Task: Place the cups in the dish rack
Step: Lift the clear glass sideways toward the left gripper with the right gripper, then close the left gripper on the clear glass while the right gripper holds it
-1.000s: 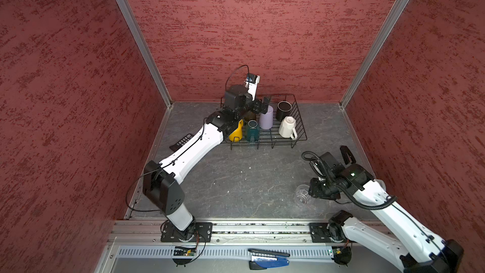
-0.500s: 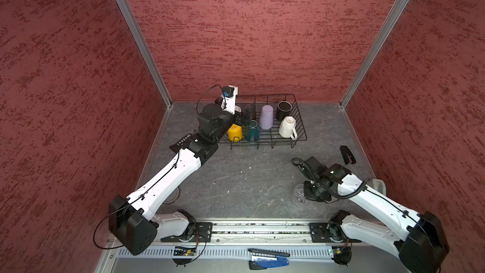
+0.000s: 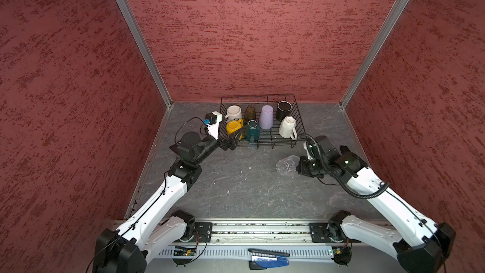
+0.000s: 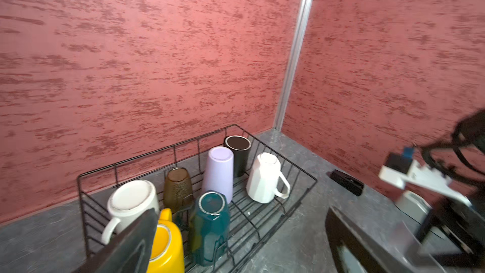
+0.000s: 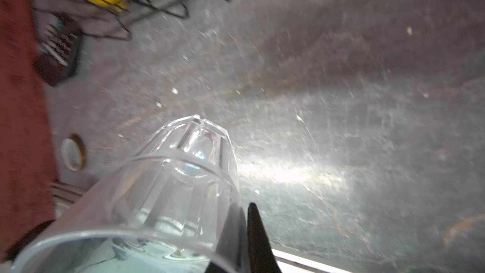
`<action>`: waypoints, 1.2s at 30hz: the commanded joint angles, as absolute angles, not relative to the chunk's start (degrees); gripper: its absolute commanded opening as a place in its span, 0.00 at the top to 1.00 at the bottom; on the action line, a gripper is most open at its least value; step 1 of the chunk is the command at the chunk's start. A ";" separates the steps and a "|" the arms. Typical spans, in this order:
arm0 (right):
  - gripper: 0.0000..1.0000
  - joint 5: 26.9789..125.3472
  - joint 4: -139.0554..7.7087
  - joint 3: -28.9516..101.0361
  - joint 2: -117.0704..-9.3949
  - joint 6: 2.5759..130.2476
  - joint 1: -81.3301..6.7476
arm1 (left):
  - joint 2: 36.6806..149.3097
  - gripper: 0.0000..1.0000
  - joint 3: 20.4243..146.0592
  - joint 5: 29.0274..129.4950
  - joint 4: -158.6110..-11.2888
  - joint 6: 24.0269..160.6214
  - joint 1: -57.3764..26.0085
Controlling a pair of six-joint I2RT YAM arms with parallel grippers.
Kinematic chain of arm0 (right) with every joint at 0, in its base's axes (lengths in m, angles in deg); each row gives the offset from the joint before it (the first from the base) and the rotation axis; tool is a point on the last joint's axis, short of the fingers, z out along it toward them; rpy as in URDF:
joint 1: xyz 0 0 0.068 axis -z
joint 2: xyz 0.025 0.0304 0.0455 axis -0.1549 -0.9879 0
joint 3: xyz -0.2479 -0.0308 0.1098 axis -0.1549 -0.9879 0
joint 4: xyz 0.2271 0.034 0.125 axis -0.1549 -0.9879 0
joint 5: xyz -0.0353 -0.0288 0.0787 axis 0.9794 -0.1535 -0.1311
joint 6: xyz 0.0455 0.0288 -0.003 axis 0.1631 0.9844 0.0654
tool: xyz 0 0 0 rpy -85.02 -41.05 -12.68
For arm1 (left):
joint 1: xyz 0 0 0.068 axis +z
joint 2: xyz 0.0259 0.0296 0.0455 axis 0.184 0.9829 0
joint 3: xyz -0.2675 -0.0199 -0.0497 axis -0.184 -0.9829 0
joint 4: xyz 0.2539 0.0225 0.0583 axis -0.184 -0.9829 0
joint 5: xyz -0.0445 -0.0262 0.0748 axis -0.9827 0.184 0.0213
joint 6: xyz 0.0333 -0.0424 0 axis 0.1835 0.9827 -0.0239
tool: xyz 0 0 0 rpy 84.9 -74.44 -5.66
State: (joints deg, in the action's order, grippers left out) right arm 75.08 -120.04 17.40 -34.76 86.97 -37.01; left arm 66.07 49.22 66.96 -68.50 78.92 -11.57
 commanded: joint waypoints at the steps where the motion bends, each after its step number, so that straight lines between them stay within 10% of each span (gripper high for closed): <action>1: 1.00 63.43 -108.11 20.20 -34.43 86.49 -32.63 | 66.22 0.00 46.34 52.70 -57.08 79.79 -11.36; 20: 1.00 34.47 -71.41 21.39 -40.69 93.09 -29.16 | 81.74 0.00 46.42 34.00 -34.31 84.39 -11.72; 36: 1.00 31.32 -65.65 20.39 -45.68 93.23 -35.35 | 87.04 0.00 49.17 30.70 -26.79 88.14 -12.38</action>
State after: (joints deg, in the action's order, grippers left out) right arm 33.20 -70.62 19.15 -45.38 92.24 -34.80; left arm 86.53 47.80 32.84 -30.25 86.72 -11.96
